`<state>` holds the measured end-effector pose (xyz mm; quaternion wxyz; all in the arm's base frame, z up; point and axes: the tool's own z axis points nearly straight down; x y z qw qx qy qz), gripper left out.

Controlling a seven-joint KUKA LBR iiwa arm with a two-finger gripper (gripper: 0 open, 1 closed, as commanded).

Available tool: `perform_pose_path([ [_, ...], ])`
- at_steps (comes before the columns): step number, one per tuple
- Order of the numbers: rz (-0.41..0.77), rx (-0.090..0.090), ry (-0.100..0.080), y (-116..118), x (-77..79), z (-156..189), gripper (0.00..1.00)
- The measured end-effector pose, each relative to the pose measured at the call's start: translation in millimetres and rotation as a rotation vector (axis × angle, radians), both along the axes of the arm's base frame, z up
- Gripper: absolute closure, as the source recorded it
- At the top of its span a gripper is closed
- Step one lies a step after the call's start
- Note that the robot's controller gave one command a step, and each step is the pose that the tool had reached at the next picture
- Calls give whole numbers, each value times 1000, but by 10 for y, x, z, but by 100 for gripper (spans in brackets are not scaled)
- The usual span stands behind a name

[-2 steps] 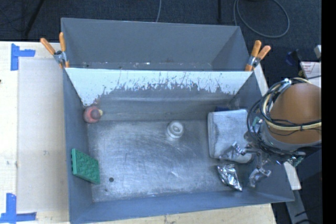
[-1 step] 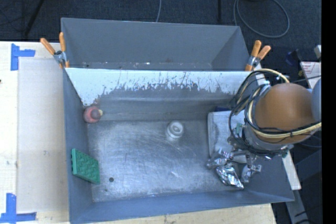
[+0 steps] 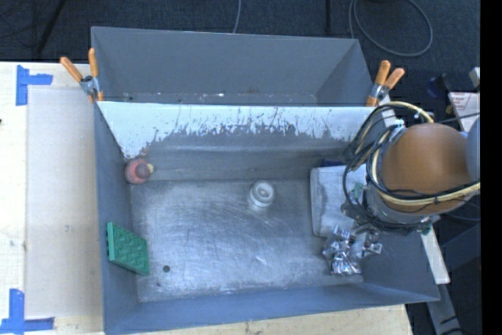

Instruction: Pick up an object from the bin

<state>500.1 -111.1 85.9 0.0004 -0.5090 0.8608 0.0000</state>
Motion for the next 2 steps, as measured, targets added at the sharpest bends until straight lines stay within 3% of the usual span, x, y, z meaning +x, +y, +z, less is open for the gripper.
perform_pose_path([
  [2, -46, -1, -8, 21, 28, 1999, 100],
])
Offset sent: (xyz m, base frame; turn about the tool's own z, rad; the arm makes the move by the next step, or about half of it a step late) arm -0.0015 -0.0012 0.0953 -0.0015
